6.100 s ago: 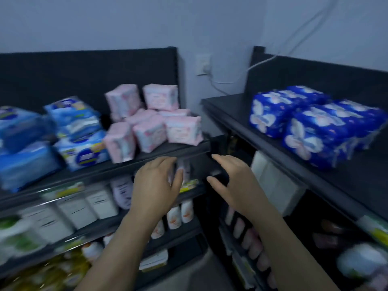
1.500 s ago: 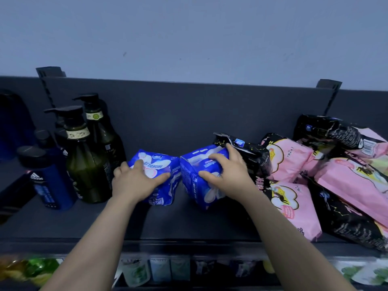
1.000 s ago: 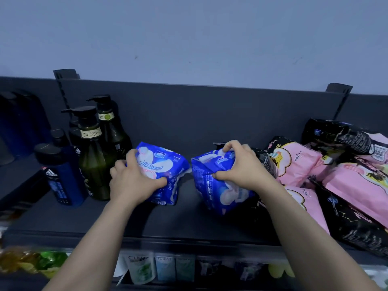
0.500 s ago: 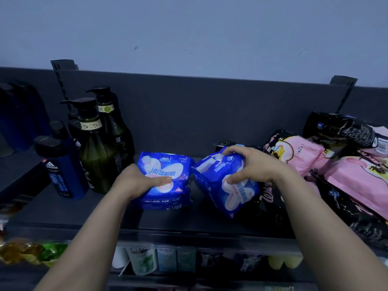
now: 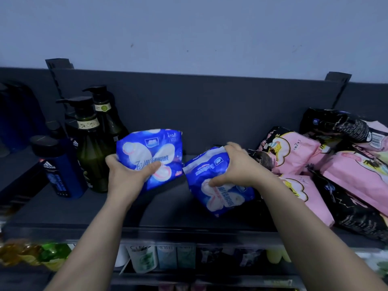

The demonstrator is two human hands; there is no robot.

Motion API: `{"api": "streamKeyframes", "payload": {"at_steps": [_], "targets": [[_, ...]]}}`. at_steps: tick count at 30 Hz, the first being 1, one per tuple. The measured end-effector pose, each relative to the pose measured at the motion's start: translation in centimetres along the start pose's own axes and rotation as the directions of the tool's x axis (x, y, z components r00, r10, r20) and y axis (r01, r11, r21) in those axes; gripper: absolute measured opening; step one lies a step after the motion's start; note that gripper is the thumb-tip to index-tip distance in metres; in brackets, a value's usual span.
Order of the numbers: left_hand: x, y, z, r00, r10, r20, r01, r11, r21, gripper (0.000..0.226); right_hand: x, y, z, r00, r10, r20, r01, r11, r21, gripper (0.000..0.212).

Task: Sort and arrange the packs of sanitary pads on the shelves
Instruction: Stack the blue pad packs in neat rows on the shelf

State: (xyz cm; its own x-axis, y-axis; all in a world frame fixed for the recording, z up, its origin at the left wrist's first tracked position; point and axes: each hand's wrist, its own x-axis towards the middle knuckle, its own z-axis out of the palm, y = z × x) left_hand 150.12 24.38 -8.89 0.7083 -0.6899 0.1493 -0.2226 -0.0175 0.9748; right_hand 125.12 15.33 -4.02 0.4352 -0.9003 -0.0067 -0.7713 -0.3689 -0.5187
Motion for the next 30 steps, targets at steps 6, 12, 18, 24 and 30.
{"api": "streamKeyframes", "payload": {"at_steps": [6,12,18,24,30], "targets": [[0.6,1.1,-0.3,0.979,0.198,-0.044,-0.2,0.979,-0.047,0.096,-2.2,-2.0,-2.4,0.988,-0.114,-0.107,0.138,0.954,0.266,0.029],[1.2,4.0,1.4,0.949,0.29,-0.127,-0.309,0.937,-0.166,0.097,-2.6,-2.4,-6.2,0.949,-0.051,-0.31,0.165,0.921,0.352,0.045],[0.9,8.1,6.2,0.934,0.352,-0.055,-0.353,0.896,-0.271,0.094,-4.7,-0.2,-10.2,0.843,0.166,-0.512,0.141,0.85,0.508,0.077],[-2.1,10.1,12.8,0.922,0.377,0.087,-0.328,0.881,-0.342,0.096,-9.1,3.7,-13.5,0.776,0.223,-0.59,0.106,0.876,0.471,0.053],[-7.3,13.1,20.8,0.881,0.416,0.225,-0.295,0.855,-0.427,0.098,-15.9,9.0,-17.6,0.728,0.266,-0.632,0.058,0.894,0.444,0.032]]}}
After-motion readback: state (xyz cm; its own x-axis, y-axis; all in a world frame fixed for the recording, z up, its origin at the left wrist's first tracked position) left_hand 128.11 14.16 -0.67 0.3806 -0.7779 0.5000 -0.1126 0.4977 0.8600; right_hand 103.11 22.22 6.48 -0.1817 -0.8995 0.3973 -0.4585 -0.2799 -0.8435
